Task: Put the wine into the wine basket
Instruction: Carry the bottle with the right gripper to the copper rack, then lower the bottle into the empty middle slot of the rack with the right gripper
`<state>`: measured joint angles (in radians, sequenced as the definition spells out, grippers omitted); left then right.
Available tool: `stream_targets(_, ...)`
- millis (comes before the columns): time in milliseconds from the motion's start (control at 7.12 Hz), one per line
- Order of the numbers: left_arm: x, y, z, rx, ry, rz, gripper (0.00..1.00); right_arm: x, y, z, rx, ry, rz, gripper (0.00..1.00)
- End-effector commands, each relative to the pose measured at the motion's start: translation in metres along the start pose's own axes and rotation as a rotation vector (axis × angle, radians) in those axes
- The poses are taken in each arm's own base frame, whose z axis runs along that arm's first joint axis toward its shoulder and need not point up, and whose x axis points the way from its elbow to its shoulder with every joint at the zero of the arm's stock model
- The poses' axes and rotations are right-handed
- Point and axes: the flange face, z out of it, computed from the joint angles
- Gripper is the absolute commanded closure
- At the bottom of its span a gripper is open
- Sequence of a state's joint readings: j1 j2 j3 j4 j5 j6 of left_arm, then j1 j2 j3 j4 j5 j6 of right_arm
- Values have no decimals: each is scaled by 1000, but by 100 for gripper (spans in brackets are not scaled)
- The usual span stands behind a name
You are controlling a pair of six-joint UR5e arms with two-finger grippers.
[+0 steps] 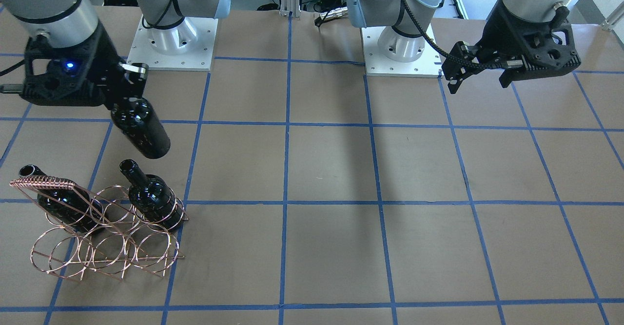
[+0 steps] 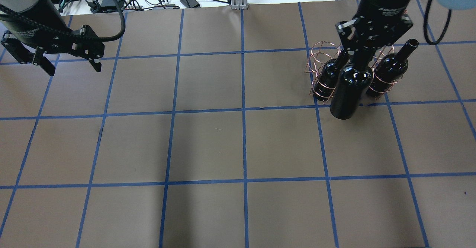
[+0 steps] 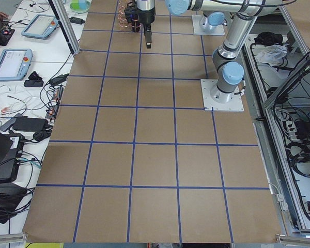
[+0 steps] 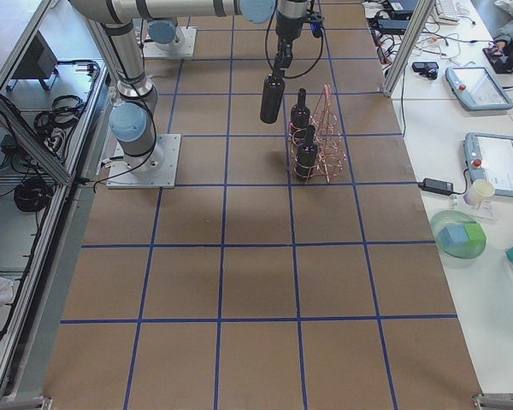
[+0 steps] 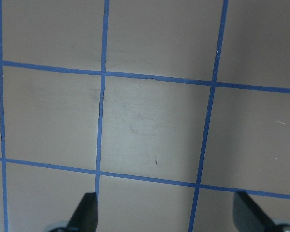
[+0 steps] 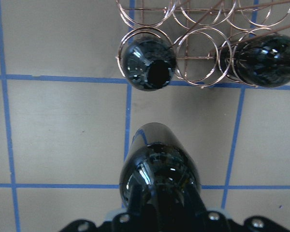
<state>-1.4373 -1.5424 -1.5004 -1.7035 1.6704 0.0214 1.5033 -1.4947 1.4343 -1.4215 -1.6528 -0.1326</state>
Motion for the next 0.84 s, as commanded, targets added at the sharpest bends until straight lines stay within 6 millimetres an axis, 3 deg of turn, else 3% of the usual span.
stream_targets(0,-2,1,4,-8,-4,-2,0,56,2,-2,-3,23,-59,100)
stream_targets(281,-1,5,2,-5,-12,-4,0,66,-9,-29,96,33,-27,99)
stream_targets(562,0,5,2,-5,-15,-3,0,70,-43,-26,129,-5,-23,99)
stream_targets(702,-1,6,1,-2,-18,0,0,69,-51,-22,145,-22,-23,99)
